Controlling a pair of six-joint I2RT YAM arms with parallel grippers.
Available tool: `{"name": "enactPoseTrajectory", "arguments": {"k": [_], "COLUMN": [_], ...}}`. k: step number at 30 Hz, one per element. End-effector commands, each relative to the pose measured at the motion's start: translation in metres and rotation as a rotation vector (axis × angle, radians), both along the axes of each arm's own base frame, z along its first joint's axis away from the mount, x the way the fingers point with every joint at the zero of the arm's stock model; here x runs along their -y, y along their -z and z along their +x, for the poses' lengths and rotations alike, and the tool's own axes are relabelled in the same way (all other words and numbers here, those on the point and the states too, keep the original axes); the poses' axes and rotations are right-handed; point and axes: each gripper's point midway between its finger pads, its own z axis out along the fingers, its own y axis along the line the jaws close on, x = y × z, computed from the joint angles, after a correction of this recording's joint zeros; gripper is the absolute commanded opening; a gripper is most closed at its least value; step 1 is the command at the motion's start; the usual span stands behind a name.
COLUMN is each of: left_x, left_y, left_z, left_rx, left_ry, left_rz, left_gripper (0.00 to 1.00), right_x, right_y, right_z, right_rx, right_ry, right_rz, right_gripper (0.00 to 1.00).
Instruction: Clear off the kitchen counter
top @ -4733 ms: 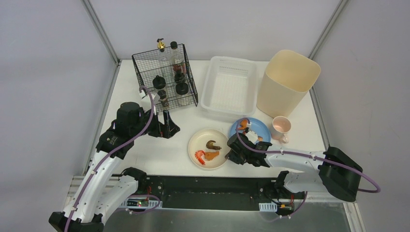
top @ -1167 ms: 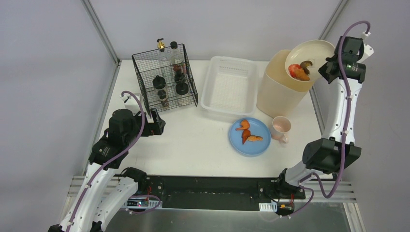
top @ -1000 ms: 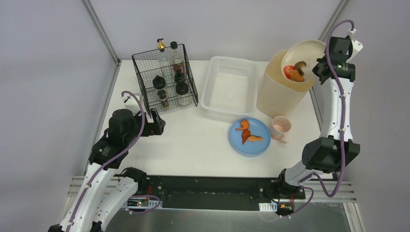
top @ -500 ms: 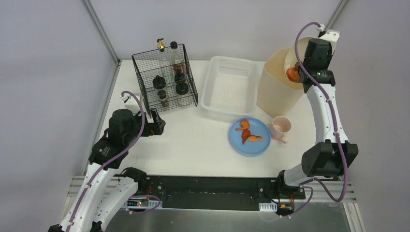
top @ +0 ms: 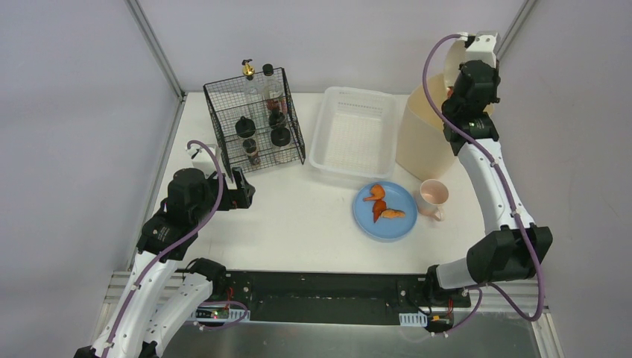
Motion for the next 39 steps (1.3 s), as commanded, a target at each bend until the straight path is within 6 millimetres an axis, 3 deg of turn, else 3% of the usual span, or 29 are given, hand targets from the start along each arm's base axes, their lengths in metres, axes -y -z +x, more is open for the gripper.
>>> {"name": "enactPoseTrajectory", "arguments": {"k": [1,12,21,27,33,39], "left_x": [0.001,0.001,0.0,0.0,-0.002,-0.003], "left_y": [-0.005,-0.006,-0.005,-0.004,-0.002,-0.001], "left_z": [0.001,0.0,0.0,0.001,0.002,0.003], "left_rx": [0.015,0.022,0.02,0.012,0.009,0.004], "left_ry": [0.004,0.002,-0.003,-0.005,-0.011,-0.017], "left_rz": [-0.008,-0.009,-0.004,-0.001,0.005,0.011], "left_gripper": [0.99,0.99,0.99,0.99,0.99,0.99], "right_x": [-0.004,-0.027,-0.077,-0.12,-0.167,-0.215], "right_y": [-0.07,-0.075,-0.129,-0.151,-0.151,-0.123], "right_z": [-0.023,-0.021,-0.037,-0.044,-0.042,-0.032], "right_rx": [0.2,0.167,0.292,0.326,0.314,0.287], "right_ry": [0.019,-0.003,-0.124,-0.235,-0.355,-0.484], "right_rz": [-0.079,-0.213,-0.192,-0.148,-0.029,0.226], "right_gripper": [0.0,0.0,0.0,0.0,0.0,0.0]}}
